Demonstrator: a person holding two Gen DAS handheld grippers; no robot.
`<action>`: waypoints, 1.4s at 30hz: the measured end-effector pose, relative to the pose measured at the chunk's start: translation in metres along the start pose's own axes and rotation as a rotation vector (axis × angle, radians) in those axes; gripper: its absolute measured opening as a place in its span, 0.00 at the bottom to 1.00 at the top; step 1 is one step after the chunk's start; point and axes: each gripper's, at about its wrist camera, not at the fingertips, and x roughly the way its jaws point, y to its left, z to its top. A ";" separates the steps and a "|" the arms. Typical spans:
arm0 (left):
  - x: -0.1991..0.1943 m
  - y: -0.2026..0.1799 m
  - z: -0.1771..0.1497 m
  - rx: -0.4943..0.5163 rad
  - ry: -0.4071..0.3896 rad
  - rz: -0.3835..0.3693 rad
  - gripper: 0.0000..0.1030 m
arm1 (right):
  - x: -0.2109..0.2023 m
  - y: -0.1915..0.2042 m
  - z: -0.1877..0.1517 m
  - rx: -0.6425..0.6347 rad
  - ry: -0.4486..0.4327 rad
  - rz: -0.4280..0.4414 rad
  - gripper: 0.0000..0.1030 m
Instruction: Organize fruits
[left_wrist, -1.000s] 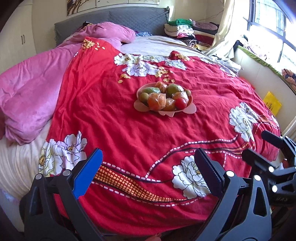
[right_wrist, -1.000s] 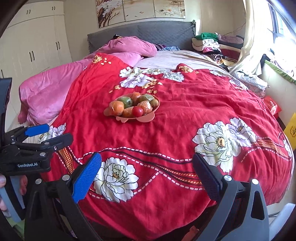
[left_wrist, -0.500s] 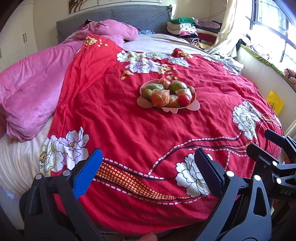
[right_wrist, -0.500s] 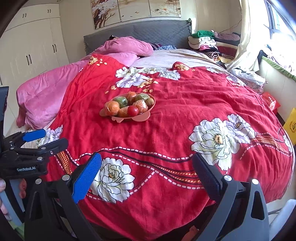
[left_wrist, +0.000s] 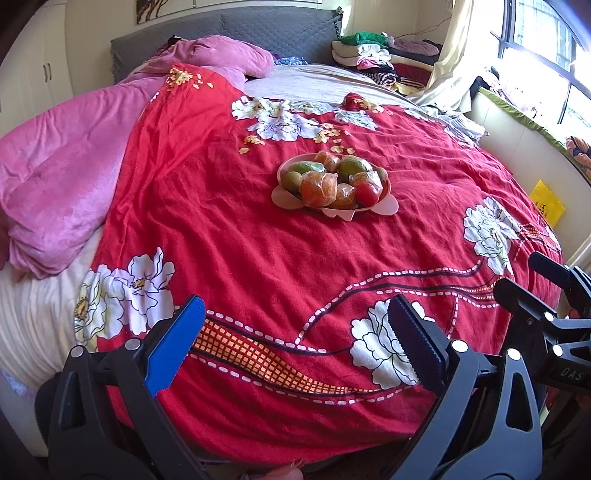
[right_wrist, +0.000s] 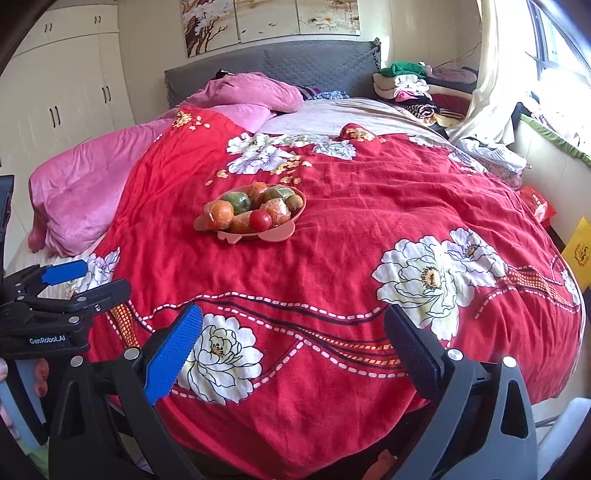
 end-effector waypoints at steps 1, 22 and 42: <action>0.000 0.000 0.000 0.002 0.001 -0.001 0.91 | 0.000 0.000 0.000 0.001 0.000 0.000 0.95; 0.002 0.000 -0.003 0.006 0.006 0.002 0.91 | 0.004 0.003 -0.002 -0.007 0.021 0.005 0.95; 0.005 -0.001 -0.004 0.026 0.010 0.008 0.91 | 0.009 0.005 -0.001 -0.011 0.034 0.003 0.95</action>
